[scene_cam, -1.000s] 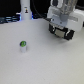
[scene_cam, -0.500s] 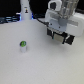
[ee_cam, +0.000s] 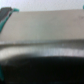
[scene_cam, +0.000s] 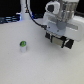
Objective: Open the kcup holder, insert the kcup into the holder, and close the kcup holder
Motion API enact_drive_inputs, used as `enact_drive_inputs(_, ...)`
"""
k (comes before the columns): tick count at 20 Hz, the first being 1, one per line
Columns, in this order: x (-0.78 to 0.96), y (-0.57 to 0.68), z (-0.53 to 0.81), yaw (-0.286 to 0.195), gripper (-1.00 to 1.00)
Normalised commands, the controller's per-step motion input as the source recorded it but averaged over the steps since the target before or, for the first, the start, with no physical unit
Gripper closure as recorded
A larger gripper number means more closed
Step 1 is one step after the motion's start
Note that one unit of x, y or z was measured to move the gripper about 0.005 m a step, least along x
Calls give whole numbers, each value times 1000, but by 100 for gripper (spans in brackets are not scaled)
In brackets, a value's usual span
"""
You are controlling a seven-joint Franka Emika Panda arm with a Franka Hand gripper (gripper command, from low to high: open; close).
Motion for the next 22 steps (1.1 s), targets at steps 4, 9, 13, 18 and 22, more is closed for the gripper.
enact_drive_inputs(4,205,-96,292,-97,-100)
enact_drive_inputs(9,57,-379,383,-153,-100)
enact_drive_inputs(13,-4,-511,360,-194,-100)
enact_drive_inputs(18,-101,-520,307,-219,-100)
enact_drive_inputs(22,-211,-443,262,-242,-100)
